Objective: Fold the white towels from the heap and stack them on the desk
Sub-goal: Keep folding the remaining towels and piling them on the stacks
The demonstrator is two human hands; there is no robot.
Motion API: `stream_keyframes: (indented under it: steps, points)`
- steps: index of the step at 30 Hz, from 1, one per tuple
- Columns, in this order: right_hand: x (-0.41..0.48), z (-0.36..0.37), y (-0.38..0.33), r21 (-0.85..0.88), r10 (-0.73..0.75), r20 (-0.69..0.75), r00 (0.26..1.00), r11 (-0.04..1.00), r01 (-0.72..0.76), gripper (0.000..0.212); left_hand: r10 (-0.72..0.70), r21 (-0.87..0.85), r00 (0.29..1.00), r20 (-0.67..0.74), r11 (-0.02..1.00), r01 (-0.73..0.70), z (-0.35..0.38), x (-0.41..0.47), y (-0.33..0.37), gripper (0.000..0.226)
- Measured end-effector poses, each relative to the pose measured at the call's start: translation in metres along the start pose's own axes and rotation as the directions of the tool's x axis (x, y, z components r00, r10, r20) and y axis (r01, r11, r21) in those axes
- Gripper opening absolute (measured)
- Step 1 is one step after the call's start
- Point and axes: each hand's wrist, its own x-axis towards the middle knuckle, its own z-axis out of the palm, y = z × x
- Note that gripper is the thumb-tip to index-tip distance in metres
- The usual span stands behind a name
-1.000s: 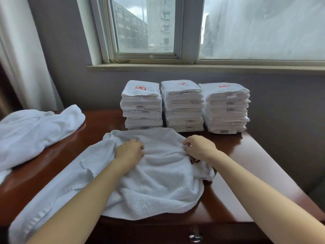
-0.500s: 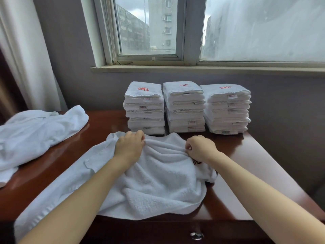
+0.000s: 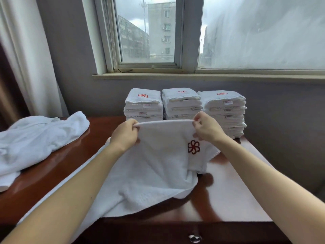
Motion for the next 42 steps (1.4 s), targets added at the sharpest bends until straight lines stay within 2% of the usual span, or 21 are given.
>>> stream_keyframes:
  steps: [3, 6, 8, 11, 14, 16, 17, 18, 19, 20, 21, 22, 23, 24, 26, 27, 29, 31, 32, 36, 42]
  points:
    - [0.002, -0.02, -0.011, -0.046, -0.079, -0.096, 0.992, 0.996, 0.075, 0.018, 0.144, 0.199, 0.977, -0.158, 0.974, -0.112, -0.014, 0.001, 0.021, 0.016]
    - [0.004, -0.038, -0.021, -0.02, -0.131, -0.185, 0.974, 0.991, 0.13, 0.011, 0.272, 0.293, 0.925, -0.264, 0.937, -0.192, -0.023, -0.001, 0.042, 0.02]
    - [0.005, -0.051, -0.027, -0.046, -0.195, -0.291, 0.936, 0.981, 0.19, 0.006, 0.351, 0.309, 0.879, -0.324, 0.917, -0.252, -0.031, -0.003, 0.056, 0.022]
    - [0.001, -0.072, -0.036, -0.118, -0.275, -0.423, 0.863, 0.961, 0.249, 0.011, 0.478, 0.365, 0.791, -0.381, 0.864, -0.346, -0.045, -0.005, 0.076, 0.023]
    - [-0.007, -0.091, -0.036, -0.216, -0.328, -0.472, 0.818, 0.943, 0.253, 0.014, 0.561, 0.455, 0.736, -0.379, 0.805, -0.38, -0.048, -0.012, 0.089, 0.021]
    - [-0.017, -0.101, -0.03, -0.35, -0.33, -0.445, 0.833, 0.92, 0.177, 0.016, 0.535, 0.493, 0.786, -0.309, 0.797, -0.349, -0.043, -0.02, 0.092, 0.019]
    - [-0.024, -0.104, -0.026, -0.419, -0.293, -0.397, 0.87, 0.901, 0.113, 0.017, 0.47, 0.529, 0.858, -0.205, 0.791, -0.307, -0.038, -0.023, 0.092, 0.02]
    - [-0.031, -0.106, -0.021, -0.484, -0.222, -0.315, 0.923, 0.874, 0.045, 0.017, 0.353, 0.577, 0.935, -0.045, 0.773, -0.264, -0.032, -0.026, 0.092, 0.024]
    - [-0.039, -0.106, -0.017, -0.548, -0.115, -0.186, 0.976, 0.836, -0.006, 0.017, 0.183, 0.6, 0.971, 0.155, 0.763, -0.239, -0.027, -0.03, 0.092, 0.026]
    - [-0.048, -0.105, -0.013, -0.594, 0.015, -0.012, 1.0, 0.804, -0.019, 0.016, -0.009, 0.584, 0.936, 0.352, 0.784, -0.212, -0.02, -0.036, 0.092, 0.027]
    - [-0.056, -0.102, -0.007, -0.604, 0.145, 0.176, 0.974, 0.797, -0.01, 0.014, -0.165, 0.551, 0.845, 0.509, 0.817, -0.172, -0.011, -0.042, 0.091, 0.029]
    - [-0.063, -0.098, -0.001, -0.581, 0.239, 0.332, 0.913, 0.814, -0.001, 0.013, -0.248, 0.528, 0.759, 0.602, 0.836, -0.146, -0.001, -0.048, 0.089, 0.034]
    - [-0.07, -0.093, 0.006, -0.555, 0.289, 0.425, 0.858, 0.832, -0.005, 0.013, -0.248, 0.523, 0.73, 0.637, 0.835, -0.172, 0.011, -0.053, 0.086, 0.039]
    - [-0.075, -0.087, 0.013, -0.54, 0.303, 0.457, 0.836, 0.842, -0.01, 0.015, -0.18, 0.531, 0.757, 0.628, 0.81, -0.248, 0.026, -0.057, 0.083, 0.042]
    - [-0.08, -0.07, 0.028, -0.538, 0.254, 0.394, 0.883, 0.843, -0.002, 0.024, 0.081, 0.553, 0.851, 0.519, 0.728, -0.406, 0.056, -0.065, 0.079, 0.041]
    - [-0.082, -0.059, 0.037, -0.556, 0.215, 0.332, 0.918, 0.831, 0.007, 0.03, 0.196, 0.524, 0.849, 0.49, 0.713, -0.467, 0.071, -0.07, 0.077, 0.037]
    - [-0.09, -0.033, 0.056, -0.501, 0.18, 0.271, 0.946, 0.865, -0.021, 0.04, 0.291, 0.433, 0.781, 0.553, 0.7, -0.568, 0.098, -0.081, 0.069, 0.045]
    - [-0.103, -0.006, 0.076, -0.385, 0.163, 0.295, 0.942, 0.922, -0.039, 0.045, 0.283, 0.406, 0.711, 0.644, 0.661, -0.631, 0.12, -0.093, 0.056, 0.055]
    - [-0.108, 0.005, 0.084, -0.369, 0.15, 0.313, 0.938, 0.929, -0.026, 0.046, 0.269, 0.407, 0.704, 0.658, 0.66, -0.632, 0.129, -0.097, 0.049, 0.058]
    - [-0.113, 0.026, 0.112, -0.394, 0.143, 0.266, 0.953, 0.919, -0.028, 0.056, 0.262, 0.41, 0.745, 0.613, 0.701, -0.584, 0.15, -0.097, 0.034, 0.06]
    - [-0.112, 0.005, 0.14, -0.376, 0.175, 0.216, 0.961, 0.923, -0.083, 0.061, 0.256, 0.391, 0.737, 0.625, 0.715, -0.58, 0.184, -0.095, 0.054, 0.063]
